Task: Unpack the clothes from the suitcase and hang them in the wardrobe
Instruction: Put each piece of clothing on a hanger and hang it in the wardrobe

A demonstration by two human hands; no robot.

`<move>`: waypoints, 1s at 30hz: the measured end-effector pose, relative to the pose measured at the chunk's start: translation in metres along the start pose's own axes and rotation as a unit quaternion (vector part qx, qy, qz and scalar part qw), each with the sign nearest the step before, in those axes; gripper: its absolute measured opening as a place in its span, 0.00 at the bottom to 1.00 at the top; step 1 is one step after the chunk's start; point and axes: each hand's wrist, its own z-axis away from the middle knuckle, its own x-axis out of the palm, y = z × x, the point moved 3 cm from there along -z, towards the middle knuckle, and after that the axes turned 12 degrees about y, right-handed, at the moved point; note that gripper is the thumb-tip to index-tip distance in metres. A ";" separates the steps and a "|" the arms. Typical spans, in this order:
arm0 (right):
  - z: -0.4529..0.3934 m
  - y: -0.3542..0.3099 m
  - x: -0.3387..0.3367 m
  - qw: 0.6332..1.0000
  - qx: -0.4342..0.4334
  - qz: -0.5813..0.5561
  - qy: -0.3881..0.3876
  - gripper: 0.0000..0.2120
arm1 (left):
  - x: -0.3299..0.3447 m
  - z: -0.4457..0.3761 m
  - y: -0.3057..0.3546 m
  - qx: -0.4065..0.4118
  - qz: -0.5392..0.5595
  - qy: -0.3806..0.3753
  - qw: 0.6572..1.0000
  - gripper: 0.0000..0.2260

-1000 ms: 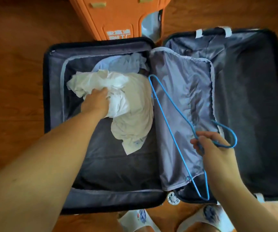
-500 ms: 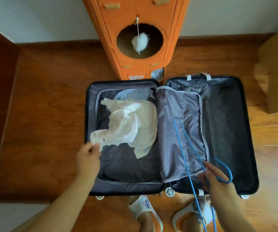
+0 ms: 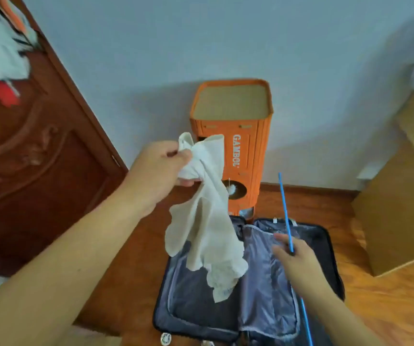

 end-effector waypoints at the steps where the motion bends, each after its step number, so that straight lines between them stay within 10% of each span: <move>1: 0.008 -0.024 -0.002 0.998 -0.050 0.000 -0.027 0.07 | -0.007 0.015 0.028 0.004 0.046 0.005 0.999 0.10; 11: 0.042 -0.098 -0.080 0.969 -0.191 0.053 -0.148 0.34 | -0.097 0.110 0.171 -0.012 0.383 -0.036 0.923 0.15; 16: 0.076 -0.092 -0.078 0.966 -0.215 0.121 -0.072 0.15 | -0.123 0.115 0.181 0.031 0.274 -0.060 0.959 0.14; 21: 0.083 -0.174 -0.152 0.982 -0.160 0.084 -0.058 0.17 | -0.192 0.080 0.132 -0.006 -0.021 0.157 0.987 0.11; 27: 0.151 -0.246 -0.127 0.969 -0.185 0.061 -0.154 0.10 | -0.114 0.125 0.082 -0.084 0.206 0.030 0.974 0.15; 30: 0.179 -0.261 -0.107 0.974 -0.061 -0.038 -0.217 0.09 | -0.060 0.200 0.059 0.000 0.244 0.118 0.963 0.20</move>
